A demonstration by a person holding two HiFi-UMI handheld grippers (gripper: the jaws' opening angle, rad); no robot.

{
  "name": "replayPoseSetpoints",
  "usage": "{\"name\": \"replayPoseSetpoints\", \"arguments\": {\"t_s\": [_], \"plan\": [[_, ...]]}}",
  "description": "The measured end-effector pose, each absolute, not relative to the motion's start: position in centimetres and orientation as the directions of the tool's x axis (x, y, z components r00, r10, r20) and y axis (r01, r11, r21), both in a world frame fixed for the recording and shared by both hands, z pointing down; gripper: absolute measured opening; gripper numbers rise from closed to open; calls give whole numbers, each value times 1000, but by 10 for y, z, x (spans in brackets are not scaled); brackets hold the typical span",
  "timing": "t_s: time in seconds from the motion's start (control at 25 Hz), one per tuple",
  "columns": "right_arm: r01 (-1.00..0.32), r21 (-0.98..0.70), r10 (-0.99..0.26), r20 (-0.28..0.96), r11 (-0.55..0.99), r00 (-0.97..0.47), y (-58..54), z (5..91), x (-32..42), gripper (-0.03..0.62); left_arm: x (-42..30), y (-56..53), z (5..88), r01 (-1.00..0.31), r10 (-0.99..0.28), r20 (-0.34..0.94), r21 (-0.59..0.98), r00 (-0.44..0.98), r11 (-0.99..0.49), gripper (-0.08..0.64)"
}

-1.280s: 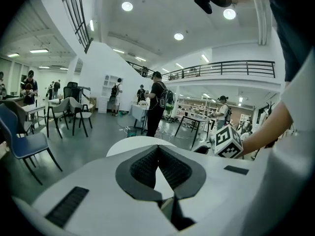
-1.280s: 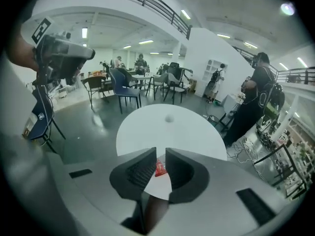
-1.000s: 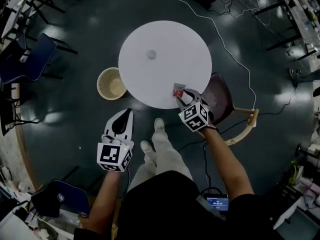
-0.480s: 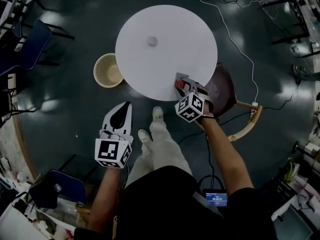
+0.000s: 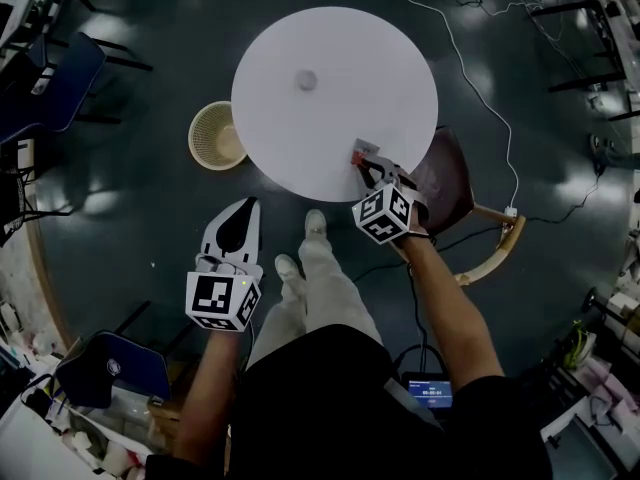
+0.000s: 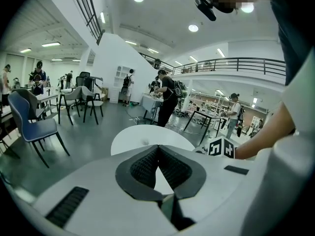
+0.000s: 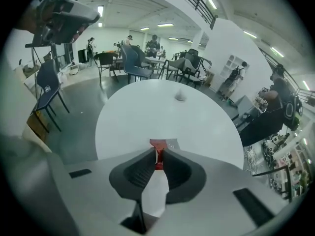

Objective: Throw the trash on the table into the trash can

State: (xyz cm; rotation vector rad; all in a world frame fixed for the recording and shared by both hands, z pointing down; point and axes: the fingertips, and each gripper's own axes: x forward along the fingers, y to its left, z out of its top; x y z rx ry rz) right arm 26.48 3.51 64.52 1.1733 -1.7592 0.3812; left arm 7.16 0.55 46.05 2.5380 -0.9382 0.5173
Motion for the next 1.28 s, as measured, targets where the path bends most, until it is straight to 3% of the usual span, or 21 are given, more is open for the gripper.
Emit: {"name": "replayPoseSetpoints", "arguments": {"t_s": [0.56, 1.28], "plan": [[-839, 205, -625, 757, 504, -190, 21, 590, 274, 29, 104, -10, 442, -692, -565, 464, 163, 683, -703, 8], [-838, 113, -710, 598, 534, -372, -24, 509, 196, 23, 45, -28, 417, -765, -647, 455, 134, 612, -629, 8]]}}
